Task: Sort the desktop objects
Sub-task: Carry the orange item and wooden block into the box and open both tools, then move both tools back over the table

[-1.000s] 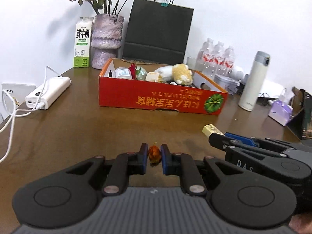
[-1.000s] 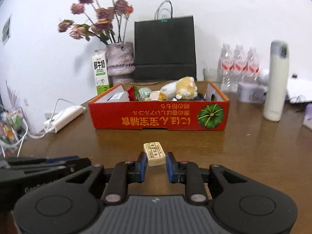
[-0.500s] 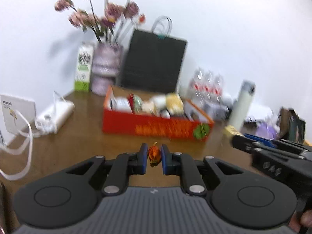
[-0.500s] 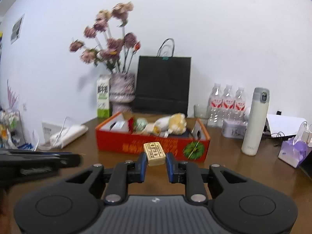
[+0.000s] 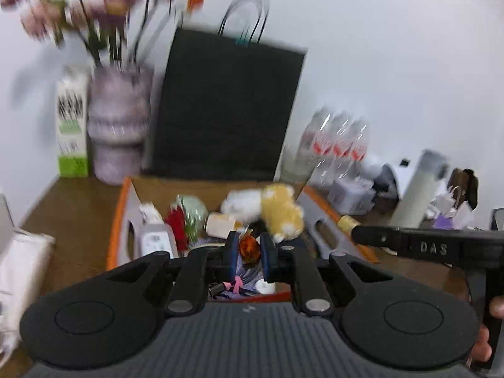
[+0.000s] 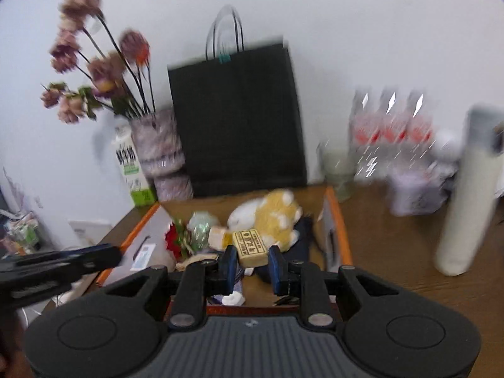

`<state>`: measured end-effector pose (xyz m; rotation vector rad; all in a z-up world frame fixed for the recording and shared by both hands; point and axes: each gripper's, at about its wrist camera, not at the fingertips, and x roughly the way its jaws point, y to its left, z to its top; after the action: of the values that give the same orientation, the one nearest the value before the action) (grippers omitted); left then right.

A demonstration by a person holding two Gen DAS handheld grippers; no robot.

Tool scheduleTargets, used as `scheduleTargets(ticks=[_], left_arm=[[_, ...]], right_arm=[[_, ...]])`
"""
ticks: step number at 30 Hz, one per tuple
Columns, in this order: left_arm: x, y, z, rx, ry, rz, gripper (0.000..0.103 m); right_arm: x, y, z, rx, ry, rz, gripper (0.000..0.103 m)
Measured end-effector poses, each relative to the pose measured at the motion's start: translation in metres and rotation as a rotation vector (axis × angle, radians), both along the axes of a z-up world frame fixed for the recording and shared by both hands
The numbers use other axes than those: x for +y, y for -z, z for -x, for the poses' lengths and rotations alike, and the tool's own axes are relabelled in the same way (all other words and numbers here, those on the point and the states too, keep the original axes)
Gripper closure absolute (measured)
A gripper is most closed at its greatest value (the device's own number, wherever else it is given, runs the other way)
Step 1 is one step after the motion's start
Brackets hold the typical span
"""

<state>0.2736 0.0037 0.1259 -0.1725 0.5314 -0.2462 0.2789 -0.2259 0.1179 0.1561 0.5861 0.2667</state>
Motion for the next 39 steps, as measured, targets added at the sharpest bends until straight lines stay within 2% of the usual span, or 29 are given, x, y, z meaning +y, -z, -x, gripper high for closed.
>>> scheduleTargets(ticks=[2, 4, 8, 9, 10, 11, 12, 14, 18, 20, 24, 27, 31, 34, 39], left_arm=[[-0.001, 0.018, -0.028, 0.069, 0.009, 0.055, 0.088], [-0.007, 0.034, -0.049, 0.129, 0.028, 0.071, 0.088], [-0.020, 0.052, -0.075, 0.172, 0.038, -0.004, 0.086], [-0.023, 0.054, -0.079, 0.182, 0.041, -0.011, 0.082], [-0.022, 0.056, -0.082, 0.191, 0.032, -0.006, 0.070], [-0.020, 0.057, -0.086, 0.195, 0.019, 0.007, 0.060], [-0.019, 0.058, -0.088, 0.203, 0.011, 0.014, 0.060], [-0.021, 0.054, -0.094, 0.213, 0.014, 0.007, 0.060], [-0.028, 0.040, -0.088, 0.193, 0.012, -0.012, 0.060], [-0.030, 0.033, -0.078, 0.187, 0.010, -0.016, 0.060], [-0.022, 0.012, -0.046, 0.167, -0.018, 0.024, 0.060], [-0.006, -0.006, -0.012, 0.131, -0.057, 0.043, 0.052], [0.017, -0.019, 0.039, 0.097, -0.128, 0.091, 0.037], [0.019, -0.007, 0.077, 0.071, -0.175, 0.085, 0.029], [0.006, 0.038, 0.129, 0.114, -0.187, 0.043, 0.026]], right_arm=[[0.005, 0.021, -0.026, 0.062, -0.016, 0.004, 0.083], [0.011, 0.041, -0.045, 0.108, -0.018, 0.030, 0.083], [0.017, 0.069, -0.073, 0.174, -0.026, 0.075, 0.081], [0.017, 0.074, -0.079, 0.200, -0.027, 0.076, 0.081], [0.015, 0.076, -0.082, 0.205, -0.026, 0.060, 0.079], [0.014, 0.076, -0.083, 0.199, -0.034, 0.044, 0.075], [0.013, 0.074, -0.083, 0.188, -0.042, 0.031, 0.071], [0.010, 0.068, -0.078, 0.152, -0.035, 0.007, 0.056], [0.004, 0.045, -0.059, 0.086, -0.021, -0.016, 0.054], [0.000, 0.035, -0.050, 0.071, -0.003, -0.025, 0.048], [-0.004, 0.018, -0.017, 0.050, 0.020, -0.012, 0.047], [-0.006, 0.008, 0.015, 0.031, 0.030, 0.007, 0.045], [-0.004, 0.005, 0.058, -0.003, 0.050, 0.031, 0.034], [0.000, 0.016, 0.088, 0.006, 0.050, 0.019, 0.034], [0.015, 0.047, 0.135, 0.030, 0.042, 0.082, 0.034]])
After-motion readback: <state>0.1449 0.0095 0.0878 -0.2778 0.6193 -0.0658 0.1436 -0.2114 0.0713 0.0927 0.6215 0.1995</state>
